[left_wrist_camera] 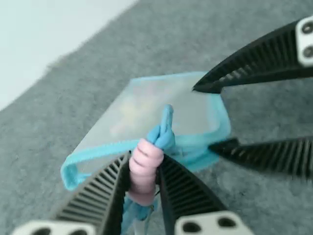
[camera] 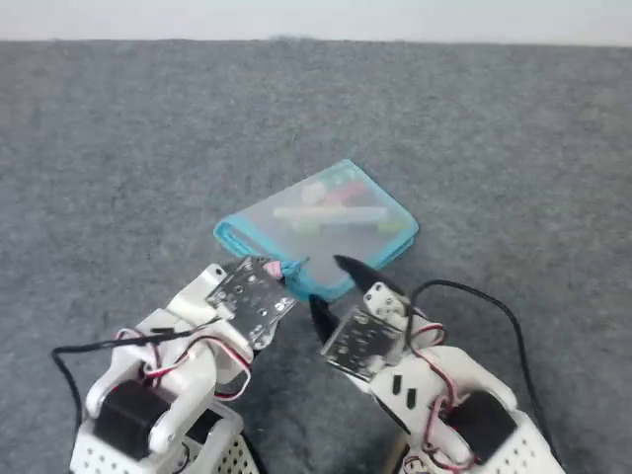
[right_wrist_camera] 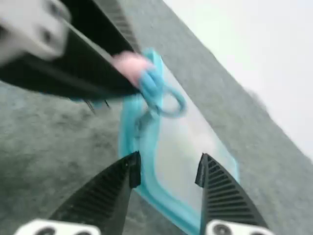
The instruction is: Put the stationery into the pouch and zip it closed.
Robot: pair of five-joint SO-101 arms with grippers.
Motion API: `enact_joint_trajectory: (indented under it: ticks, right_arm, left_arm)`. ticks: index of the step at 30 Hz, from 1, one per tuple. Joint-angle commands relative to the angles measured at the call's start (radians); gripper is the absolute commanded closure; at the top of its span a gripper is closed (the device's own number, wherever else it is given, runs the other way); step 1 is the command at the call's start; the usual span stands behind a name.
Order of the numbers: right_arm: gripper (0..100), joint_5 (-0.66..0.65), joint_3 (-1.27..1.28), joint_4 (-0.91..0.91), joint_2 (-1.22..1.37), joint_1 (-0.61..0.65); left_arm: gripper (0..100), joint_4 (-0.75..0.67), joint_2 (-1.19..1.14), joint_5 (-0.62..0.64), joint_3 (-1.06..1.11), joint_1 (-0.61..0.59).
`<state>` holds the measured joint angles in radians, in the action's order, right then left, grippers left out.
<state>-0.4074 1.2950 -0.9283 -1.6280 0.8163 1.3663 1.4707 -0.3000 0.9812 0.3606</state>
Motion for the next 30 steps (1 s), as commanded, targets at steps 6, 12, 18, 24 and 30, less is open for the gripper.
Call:
enact_joint_trajectory:
  ticks: [6,12,18,24,30]
  right_arm:
    - [81.2,-0.146,-0.097,-0.188,0.160,0.107]
    - [80.9,-0.146,-0.112,-0.143,0.173,0.151]
    - [81.0,-0.066,-0.084,0.033,0.174,0.047]
    - [81.1,-0.061,-0.071,0.073,0.174,0.028]
    - [81.1,-0.071,0.026,0.111,0.174,0.015]
  left_arm:
    - [99,-0.041,-0.060,0.044,-0.105,0.009]
    - [99,-0.066,-0.060,0.051,-0.097,-0.014]
    - [99,-0.057,-0.060,0.071,-0.094,-0.018]
    - [99,-0.061,-0.060,0.072,-0.099,-0.012]
    - [99,-0.061,-0.060,0.074,-0.101,-0.012]
